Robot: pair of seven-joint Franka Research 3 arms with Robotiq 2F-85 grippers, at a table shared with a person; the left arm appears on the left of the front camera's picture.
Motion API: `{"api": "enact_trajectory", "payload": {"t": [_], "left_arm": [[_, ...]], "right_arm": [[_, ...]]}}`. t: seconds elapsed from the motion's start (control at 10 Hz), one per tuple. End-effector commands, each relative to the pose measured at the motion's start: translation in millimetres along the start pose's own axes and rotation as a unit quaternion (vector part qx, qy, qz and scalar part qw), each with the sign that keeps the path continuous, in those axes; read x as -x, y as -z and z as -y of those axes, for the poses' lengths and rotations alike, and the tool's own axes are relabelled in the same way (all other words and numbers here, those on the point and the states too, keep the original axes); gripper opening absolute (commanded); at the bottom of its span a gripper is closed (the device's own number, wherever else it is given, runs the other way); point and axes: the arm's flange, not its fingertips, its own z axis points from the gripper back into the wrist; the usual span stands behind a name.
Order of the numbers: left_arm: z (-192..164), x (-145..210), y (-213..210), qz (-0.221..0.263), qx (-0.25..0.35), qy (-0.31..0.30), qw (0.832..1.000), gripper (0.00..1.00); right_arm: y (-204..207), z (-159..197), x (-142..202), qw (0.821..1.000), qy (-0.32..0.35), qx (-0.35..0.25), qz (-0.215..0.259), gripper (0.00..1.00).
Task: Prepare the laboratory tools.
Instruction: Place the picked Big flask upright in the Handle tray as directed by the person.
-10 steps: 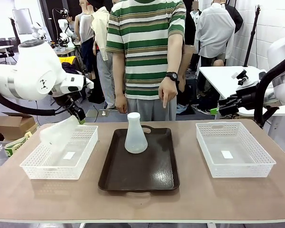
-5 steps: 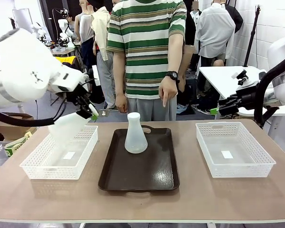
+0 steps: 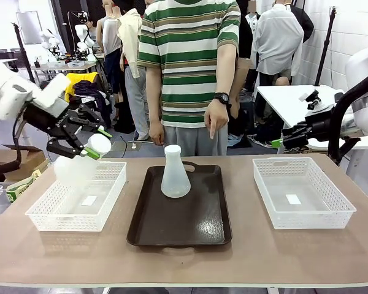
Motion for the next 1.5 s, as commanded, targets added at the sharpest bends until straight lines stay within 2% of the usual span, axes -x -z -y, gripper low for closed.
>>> {"api": "enact_trajectory", "payload": {"t": [0.0,0.2,0.3,0.4,0.5,0.6,0.7,0.9,1.0,1.1,1.3,1.4], "left_arm": [[-31,31,7,0.077,0.035,0.003,0.996,0.0],[-58,51,21,0.147,0.05,0.017,0.988,0.0],[-79,67,30,0.21,0.038,0.0,0.977,0.0],[-92,81,37,0.256,0.068,-0.022,0.964,0.0],[-93,90,40,0.275,0.076,-0.057,0.957,0.0],[-93,92,45,0.259,0.082,-0.092,0.958,0.0],[-75,85,51,0.259,0.061,-0.017,0.964,0.0],[-75,85,51,0.259,0.061,-0.017,0.964,0.0],[-83,98,54,0.27,0.071,-0.042,0.959,0.0],[-79,103,79,0.263,0.082,-0.043,0.96,0.0],[-60,82,124,0.318,0.108,0.007,0.942,0.0],[-52,77,135,0.333,0.101,0.008,0.937,0.0]], "right_arm": [[0,-1,-1,1.0,0.006,0.003,-0.009,1.0],[0,-1,-1,1.0,0.006,0.003,-0.009,1.0],[0,-1,-1,1.0,0.006,0.003,-0.009,1.0],[0,-1,-1,1.0,0.006,0.003,-0.009,1.0],[0,-1,-1,1.0,0.006,0.003,-0.009,1.0],[0,-1,-1,1.0,0.006,0.003,-0.009,1.0],[0,-1,-1,1.0,0.006,0.003,-0.009,1.0],[0,-1,-1,1.0,0.006,0.003,-0.009,1.0],[0,-1,-1,1.0,0.006,0.003,-0.009,1.0],[0,-1,-1,1.0,0.006,0.003,-0.009,1.0],[0,-1,-1,1.0,0.006,0.003,-0.009,1.0],[0,-1,-1,1.0,0.006,0.003,-0.009,1.0]]}}
